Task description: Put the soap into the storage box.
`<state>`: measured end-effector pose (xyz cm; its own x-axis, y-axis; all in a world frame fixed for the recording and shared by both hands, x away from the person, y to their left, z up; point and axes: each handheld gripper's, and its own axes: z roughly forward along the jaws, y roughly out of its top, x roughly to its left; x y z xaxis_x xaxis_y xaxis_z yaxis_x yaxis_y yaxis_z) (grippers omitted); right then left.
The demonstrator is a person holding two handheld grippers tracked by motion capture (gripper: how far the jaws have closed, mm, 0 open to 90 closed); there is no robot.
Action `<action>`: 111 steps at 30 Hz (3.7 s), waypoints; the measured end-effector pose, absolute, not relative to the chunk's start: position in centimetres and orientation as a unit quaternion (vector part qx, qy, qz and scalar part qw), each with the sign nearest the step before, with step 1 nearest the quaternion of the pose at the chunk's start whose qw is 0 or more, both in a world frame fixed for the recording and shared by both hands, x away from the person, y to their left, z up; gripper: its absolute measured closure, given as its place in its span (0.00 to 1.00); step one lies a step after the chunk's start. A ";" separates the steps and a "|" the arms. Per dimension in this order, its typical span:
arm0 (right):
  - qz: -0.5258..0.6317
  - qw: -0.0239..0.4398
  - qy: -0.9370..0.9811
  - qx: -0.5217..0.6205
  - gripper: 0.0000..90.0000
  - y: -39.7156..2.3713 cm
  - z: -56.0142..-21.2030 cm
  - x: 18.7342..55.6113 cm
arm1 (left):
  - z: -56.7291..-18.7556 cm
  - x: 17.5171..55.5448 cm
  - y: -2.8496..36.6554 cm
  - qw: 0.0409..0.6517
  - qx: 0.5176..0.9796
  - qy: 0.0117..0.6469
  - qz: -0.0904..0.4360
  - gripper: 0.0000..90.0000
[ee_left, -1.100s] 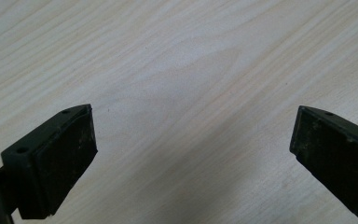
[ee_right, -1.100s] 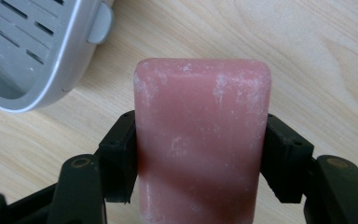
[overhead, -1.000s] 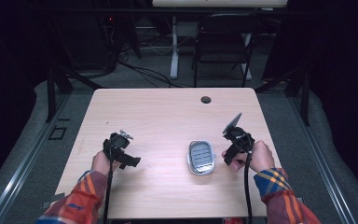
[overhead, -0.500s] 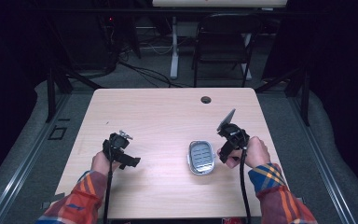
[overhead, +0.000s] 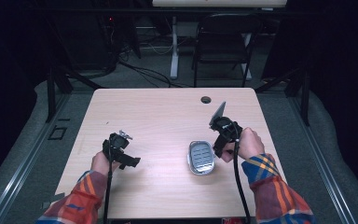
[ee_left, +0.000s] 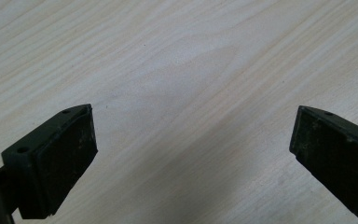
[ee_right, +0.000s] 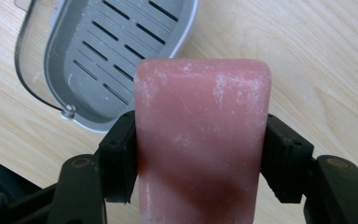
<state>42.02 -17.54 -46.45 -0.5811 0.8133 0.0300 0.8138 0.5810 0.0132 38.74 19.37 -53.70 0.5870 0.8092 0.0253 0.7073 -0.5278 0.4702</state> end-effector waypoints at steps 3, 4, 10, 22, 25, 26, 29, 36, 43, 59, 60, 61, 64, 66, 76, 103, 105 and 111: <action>-0.010 0.010 -0.890 -0.455 0.41 -16.9 -46.6 42.3 | -53.7 38.7 19.4 0.211 0.865 0.438 0.122 0.01; -0.009 0.010 -0.890 -0.456 0.41 -16.7 -46.7 42.3 | -53.7 38.7 19.4 0.211 0.865 0.438 0.122 0.01; 0.001 0.015 -0.892 -0.451 0.41 -15.5 -47.1 42.8 | -53.7 38.7 19.4 0.210 0.866 0.437 0.122 0.01; 0.033 0.023 -0.903 -0.429 0.41 -12.7 -47.9 43.6 | -53.7 38.7 19.4 0.210 0.867 0.435 0.121 0.01; 0.027 0.022 -0.900 -0.434 0.41 -12.3 -48.1 43.5 | -53.7 38.8 19.4 0.210 0.867 0.435 0.122 0.01; 0.030 0.021 -0.900 -0.434 0.41 -11.9 -48.3 43.5 | -53.7 38.8 19.4 0.210 0.867 0.434 0.121 0.01; 0.034 0.022 -0.900 -0.435 0.41 -11.5 -48.5 43.6 | -53.7 38.8 19.4 0.210 0.868 0.434 0.121 0.01; 0.046 0.019 -0.896 -0.442 0.41 -10.7 -49.0 43.9 | -53.7 38.7 19.4 0.210 0.868 0.433 0.120 0.01; 0.056 0.016 -0.891 -0.450 0.41 -10.2 -49.5 44.1 | -53.7 38.8 19.4 0.210 0.869 0.433 0.119 0.01; 0.027 0.028 -0.879 -0.476 0.40 -10.8 -49.1 43.8 | -53.7 38.7 19.4 0.209 0.869 0.432 0.118 0.01; 0.020 0.027 -0.876 -0.481 0.41 -10.9 -49.1 43.7 | -53.7 38.7 19.4 0.209 0.869 0.432 0.118 0.01; 0.004 0.026 -0.872 -0.488 0.42 -11.0 -49.2 43.5 | -53.7 38.7 19.4 0.209 0.869 0.432 0.118 0.01; 0.015 0.029 -0.879 -0.475 0.44 -11.4 -48.5 43.6 | -53.7 38.7 19.4 0.209 0.869 0.432 0.117 0.01; 0.008 0.029 -0.880 -0.473 0.47 -11.6 -48.3 43.4 | -53.7 38.7 19.4 0.208 0.869 0.432 0.117 0.01; -0.007 0.029 -0.894 -0.447 0.58 -11.9 -47.9 42.5 | -53.7 38.7 19.3 0.208 0.870 0.432 0.116 0.01; -0.080 -0.102 -0.880 -0.457 0.20 -18.9 -45.1 39.3 | -53.7 38.8 19.4 0.215 0.868 0.432 0.114 0.01; -0.083 -0.116 -0.875 -0.462 0.16 -20.0 -45.3 38.8 | -53.7 38.8 19.5 0.215 0.867 0.434 0.114 0.01; -0.081 -0.130 -0.868 -0.471 0.13 -22.8 -45.7 37.7 | -53.8 38.8 19.4 0.216 0.867 0.435 0.114 0.01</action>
